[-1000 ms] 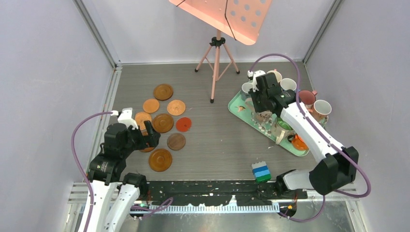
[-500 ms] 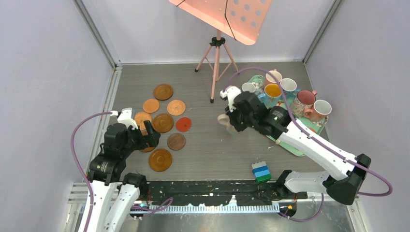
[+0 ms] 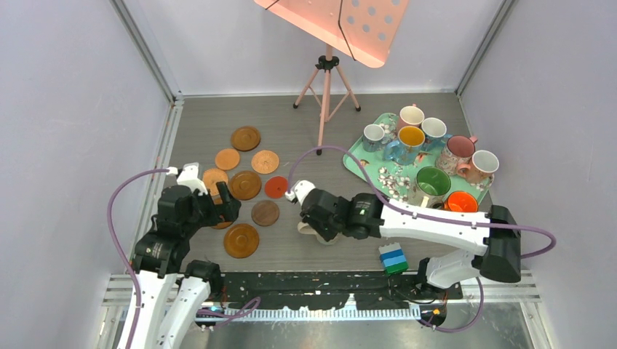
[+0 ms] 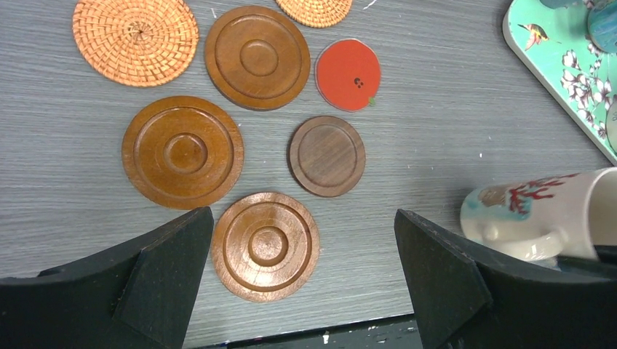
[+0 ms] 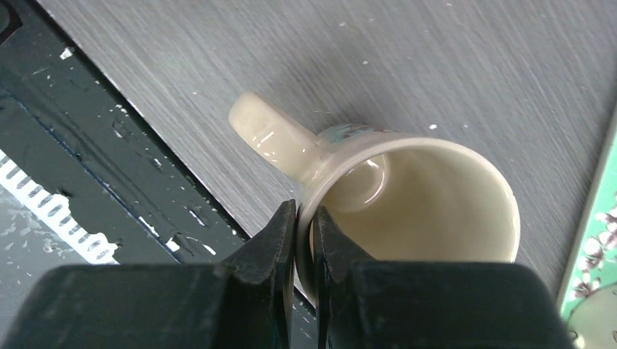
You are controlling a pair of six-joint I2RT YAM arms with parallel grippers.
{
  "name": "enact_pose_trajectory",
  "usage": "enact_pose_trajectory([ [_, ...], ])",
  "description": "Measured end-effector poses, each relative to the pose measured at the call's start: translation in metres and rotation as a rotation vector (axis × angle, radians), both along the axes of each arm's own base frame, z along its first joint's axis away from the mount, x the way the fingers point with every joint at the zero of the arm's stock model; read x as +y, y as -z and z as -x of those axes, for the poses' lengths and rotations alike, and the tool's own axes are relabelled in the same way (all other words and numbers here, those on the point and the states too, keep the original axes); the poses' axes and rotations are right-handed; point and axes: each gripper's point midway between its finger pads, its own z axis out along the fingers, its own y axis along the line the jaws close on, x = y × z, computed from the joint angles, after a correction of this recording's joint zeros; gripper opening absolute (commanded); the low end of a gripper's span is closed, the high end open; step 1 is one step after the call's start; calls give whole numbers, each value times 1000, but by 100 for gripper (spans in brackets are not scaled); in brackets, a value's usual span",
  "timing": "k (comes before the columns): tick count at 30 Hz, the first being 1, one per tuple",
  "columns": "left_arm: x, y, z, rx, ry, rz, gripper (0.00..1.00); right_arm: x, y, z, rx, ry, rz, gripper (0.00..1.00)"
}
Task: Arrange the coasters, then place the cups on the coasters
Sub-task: Place the cup at the center of the board.
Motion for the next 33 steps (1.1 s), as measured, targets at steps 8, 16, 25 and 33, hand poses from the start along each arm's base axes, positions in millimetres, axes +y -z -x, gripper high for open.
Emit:
enact_pose_trajectory([
  [8,-14,9,0,68,54,40,94,19,21,13,10,-36,32,30],
  [16,-41,17,4,171,169,136,86,31,5,2,-38,0,-13,59],
  [25,-86,10,21,211,403,176,79,25,-58,2,-82,38,-183,62],
  [33,-138,6,33,206,684,103,78,-22,-138,1,-202,123,-424,61],
])
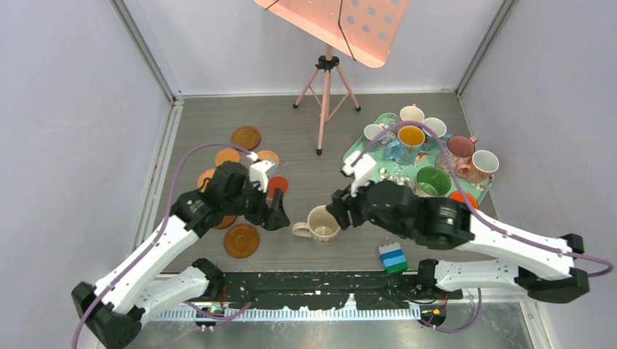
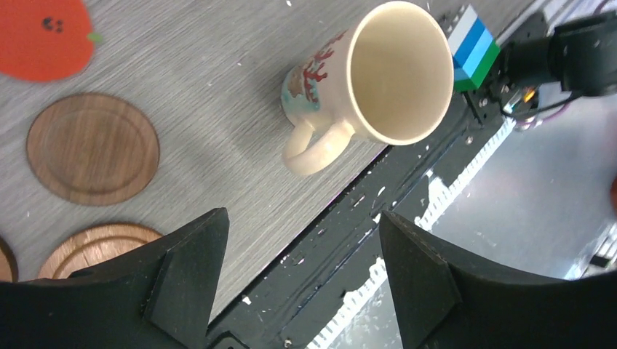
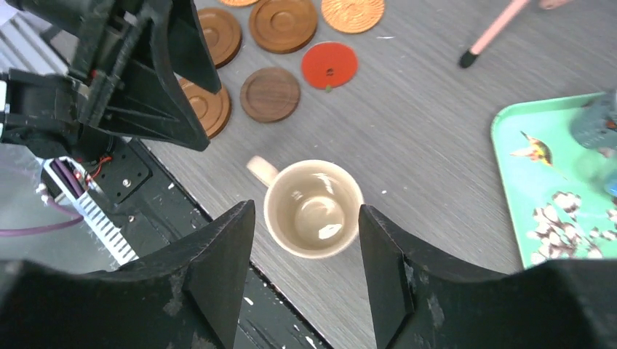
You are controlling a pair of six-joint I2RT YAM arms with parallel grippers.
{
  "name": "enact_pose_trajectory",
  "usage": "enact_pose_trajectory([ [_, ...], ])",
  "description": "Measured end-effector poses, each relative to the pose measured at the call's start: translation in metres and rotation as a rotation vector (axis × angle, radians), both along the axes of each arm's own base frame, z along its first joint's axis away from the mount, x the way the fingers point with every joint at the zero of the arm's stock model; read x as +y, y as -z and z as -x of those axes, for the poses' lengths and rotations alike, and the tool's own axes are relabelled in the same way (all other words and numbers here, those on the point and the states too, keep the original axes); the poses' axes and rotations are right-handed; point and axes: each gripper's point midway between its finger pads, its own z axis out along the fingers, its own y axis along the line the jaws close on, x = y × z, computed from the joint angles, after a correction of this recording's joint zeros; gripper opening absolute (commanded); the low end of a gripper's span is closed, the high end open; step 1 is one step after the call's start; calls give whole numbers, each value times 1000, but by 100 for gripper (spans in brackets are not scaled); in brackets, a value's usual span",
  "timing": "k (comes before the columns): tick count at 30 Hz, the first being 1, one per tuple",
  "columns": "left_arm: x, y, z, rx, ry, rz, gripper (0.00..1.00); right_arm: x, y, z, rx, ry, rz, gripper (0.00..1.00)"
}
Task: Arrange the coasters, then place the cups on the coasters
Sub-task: Place the cup at the center of the board, then pick up the cup at the center of the board.
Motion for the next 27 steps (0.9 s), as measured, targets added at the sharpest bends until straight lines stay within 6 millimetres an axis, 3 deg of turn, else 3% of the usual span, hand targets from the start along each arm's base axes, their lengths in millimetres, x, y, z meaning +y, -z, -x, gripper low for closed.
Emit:
enact_pose_trajectory([
  [4,-20,7,-7,-17,120,-62,79,-37,-16,-1,-59,66,-76,61],
  [13,-39,19,-20,-139,337,-108,77,-105,-40,-3,-153,196,-229,61],
  [19,-56,20,-17,-270,525,-105,74,-117,-35,-5,-164,232,-217,61],
  [27,-73,49,-8,-288,694,-165,67,-125,-22,-6,-165,248,-180,61],
])
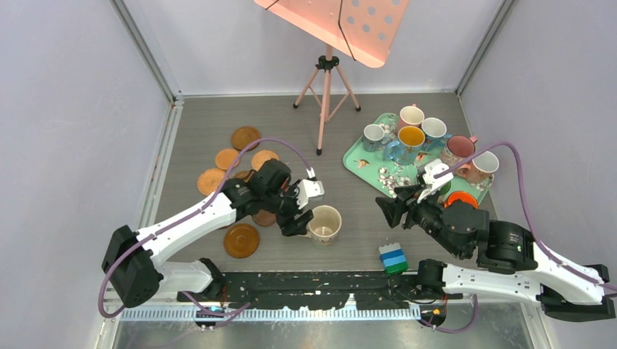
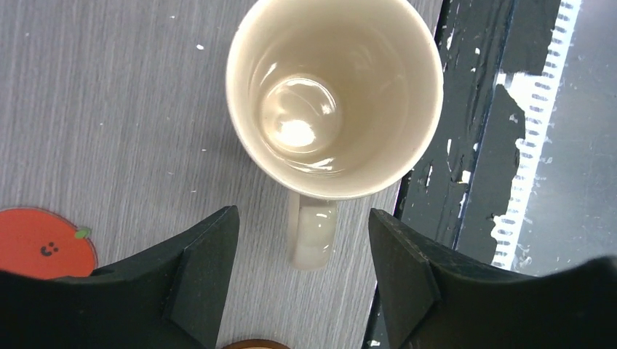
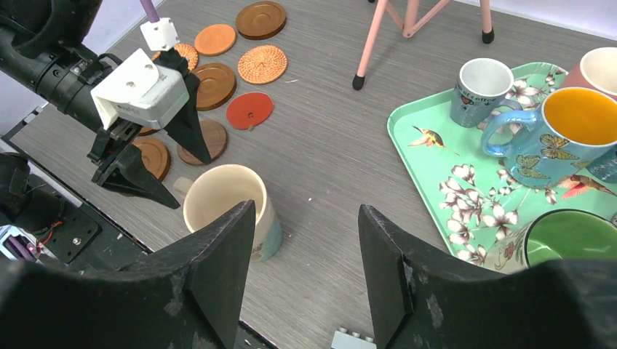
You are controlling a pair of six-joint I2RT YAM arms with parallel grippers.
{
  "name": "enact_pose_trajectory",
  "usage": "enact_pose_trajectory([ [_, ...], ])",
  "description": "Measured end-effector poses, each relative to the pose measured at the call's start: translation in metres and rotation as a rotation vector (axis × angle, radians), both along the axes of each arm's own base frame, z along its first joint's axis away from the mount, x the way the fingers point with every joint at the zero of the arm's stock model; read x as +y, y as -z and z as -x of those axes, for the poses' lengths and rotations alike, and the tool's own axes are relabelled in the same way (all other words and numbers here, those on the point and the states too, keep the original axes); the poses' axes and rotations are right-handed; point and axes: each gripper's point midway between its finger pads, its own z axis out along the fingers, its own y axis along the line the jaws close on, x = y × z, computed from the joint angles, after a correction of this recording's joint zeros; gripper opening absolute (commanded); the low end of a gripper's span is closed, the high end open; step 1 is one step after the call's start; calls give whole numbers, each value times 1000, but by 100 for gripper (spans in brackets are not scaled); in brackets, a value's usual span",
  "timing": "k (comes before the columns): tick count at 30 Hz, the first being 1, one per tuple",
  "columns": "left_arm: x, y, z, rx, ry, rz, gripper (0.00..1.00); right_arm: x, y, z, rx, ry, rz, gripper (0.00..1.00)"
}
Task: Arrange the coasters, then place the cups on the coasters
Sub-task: Pick up the cup at the center of the board.
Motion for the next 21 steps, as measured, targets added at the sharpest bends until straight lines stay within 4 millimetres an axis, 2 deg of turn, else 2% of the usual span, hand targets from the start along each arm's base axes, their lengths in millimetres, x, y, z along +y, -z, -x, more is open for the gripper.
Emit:
enact_pose_trajectory([
  [4,-4,8,5,-10,34,-13,61,-5,0,0,-4,8,-8,61],
  [6,-6,13,9,-17,55,-16,52,-7,0,1,-5,11,-15,61],
  [11,-13,29,16,-8,91,-41,42,-11,2,1,-1,23,-17,61],
  [17,-14,50,19,-55,70,-69,8,-15,7,2,15,30,-17,61],
  [19,-13,50,16,-85,44,-61,1,-16,8,3,19,31,-21,61],
  [21,-7,50,14,-102,1,-65,0,-16,9,3,25,33,-29,61],
])
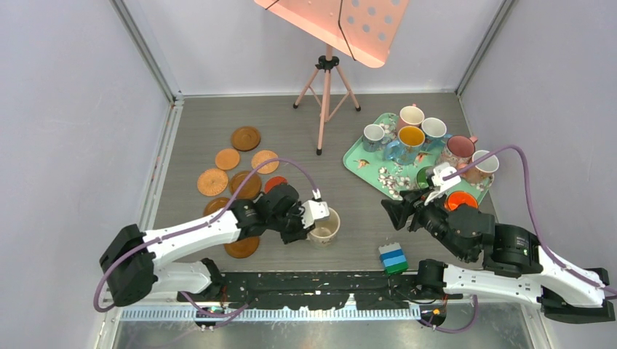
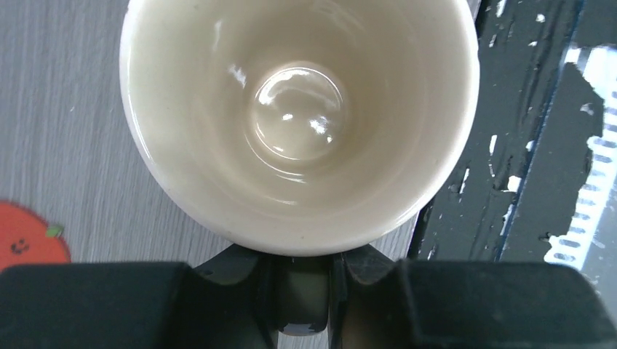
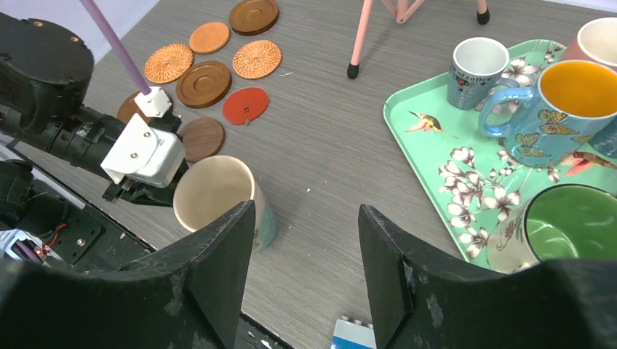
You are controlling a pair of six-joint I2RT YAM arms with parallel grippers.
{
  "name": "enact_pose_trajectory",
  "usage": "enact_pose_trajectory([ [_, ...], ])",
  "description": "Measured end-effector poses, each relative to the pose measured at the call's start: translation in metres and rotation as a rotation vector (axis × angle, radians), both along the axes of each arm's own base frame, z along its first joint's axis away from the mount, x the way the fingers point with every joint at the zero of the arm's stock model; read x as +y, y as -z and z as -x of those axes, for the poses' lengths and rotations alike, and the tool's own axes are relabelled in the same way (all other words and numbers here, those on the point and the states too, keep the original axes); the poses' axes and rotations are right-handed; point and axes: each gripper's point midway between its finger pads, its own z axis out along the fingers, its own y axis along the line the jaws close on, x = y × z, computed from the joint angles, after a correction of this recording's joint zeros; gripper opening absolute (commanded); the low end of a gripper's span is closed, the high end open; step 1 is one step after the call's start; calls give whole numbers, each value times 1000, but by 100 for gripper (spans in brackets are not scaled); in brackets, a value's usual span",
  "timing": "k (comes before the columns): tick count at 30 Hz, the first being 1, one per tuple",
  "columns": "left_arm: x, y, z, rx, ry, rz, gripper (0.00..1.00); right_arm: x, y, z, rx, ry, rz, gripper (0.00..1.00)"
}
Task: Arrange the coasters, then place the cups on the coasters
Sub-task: Pick up the cup at the center of the board.
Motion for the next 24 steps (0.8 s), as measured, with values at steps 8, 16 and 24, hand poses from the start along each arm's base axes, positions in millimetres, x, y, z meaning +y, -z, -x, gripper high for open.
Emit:
enact_pose_trajectory([
  [8,37,-25,-20,-126,-242,-8,0,9,19,3,51,-15,0,83],
  [16,96,-84,-68,-255,-677,58,0,23,43,6,109,-33,45,96],
  [24,188,-135,-125,-324,-1132,162,0,30,56,6,134,-38,63,95],
])
